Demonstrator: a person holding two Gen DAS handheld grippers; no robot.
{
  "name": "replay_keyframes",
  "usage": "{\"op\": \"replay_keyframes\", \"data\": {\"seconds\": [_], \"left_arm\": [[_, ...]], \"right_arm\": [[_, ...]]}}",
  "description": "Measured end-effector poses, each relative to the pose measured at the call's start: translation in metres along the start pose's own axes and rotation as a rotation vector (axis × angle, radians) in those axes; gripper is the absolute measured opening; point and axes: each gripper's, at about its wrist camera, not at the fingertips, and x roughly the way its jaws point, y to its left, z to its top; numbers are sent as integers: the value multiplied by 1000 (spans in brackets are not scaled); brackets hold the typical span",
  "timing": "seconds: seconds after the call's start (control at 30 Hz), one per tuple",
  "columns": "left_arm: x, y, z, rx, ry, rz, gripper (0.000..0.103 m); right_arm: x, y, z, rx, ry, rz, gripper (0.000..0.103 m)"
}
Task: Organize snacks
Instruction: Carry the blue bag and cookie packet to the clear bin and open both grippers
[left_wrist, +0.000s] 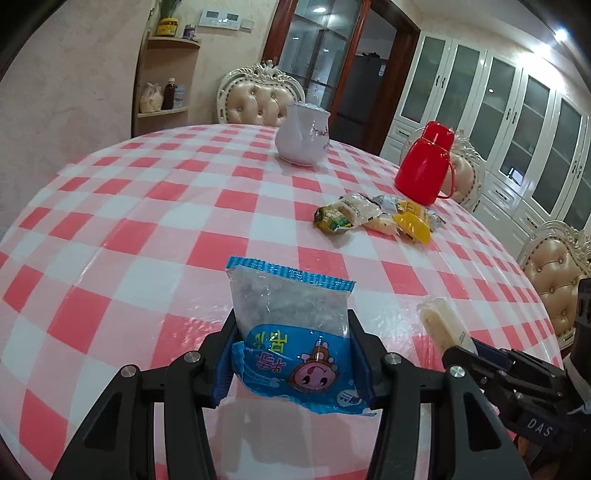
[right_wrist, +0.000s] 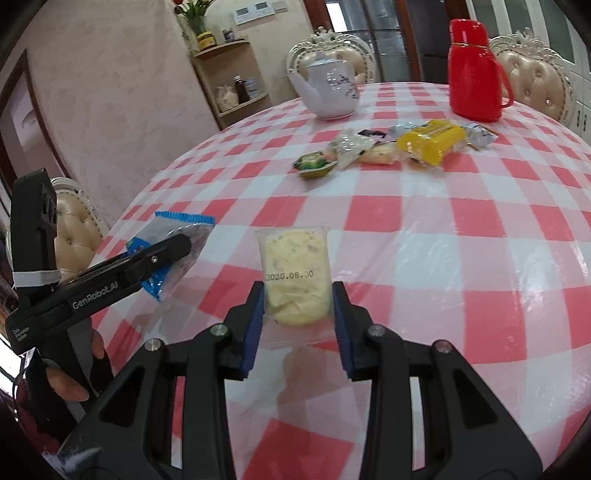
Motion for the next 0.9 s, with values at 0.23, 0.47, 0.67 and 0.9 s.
{"op": "replay_keyframes", "data": {"seconds": [0.23, 0.47, 0.67, 0.9], "left_arm": [[-15, 16, -11, -47, -24, 38, 53], [-31, 30, -14, -92, -60, 78, 53], [-58, 45, -24, -126, -86, 109, 53], [-93, 70, -46, -130, -78, 174, 53]], "right_arm": [[1, 18, -7, -31, 13, 46, 39], [-1, 36, -16, -39, 22, 88, 39], [1, 53, -21, -50, 29, 127, 39], [11, 86, -29, -88, 66, 193, 39]]}}
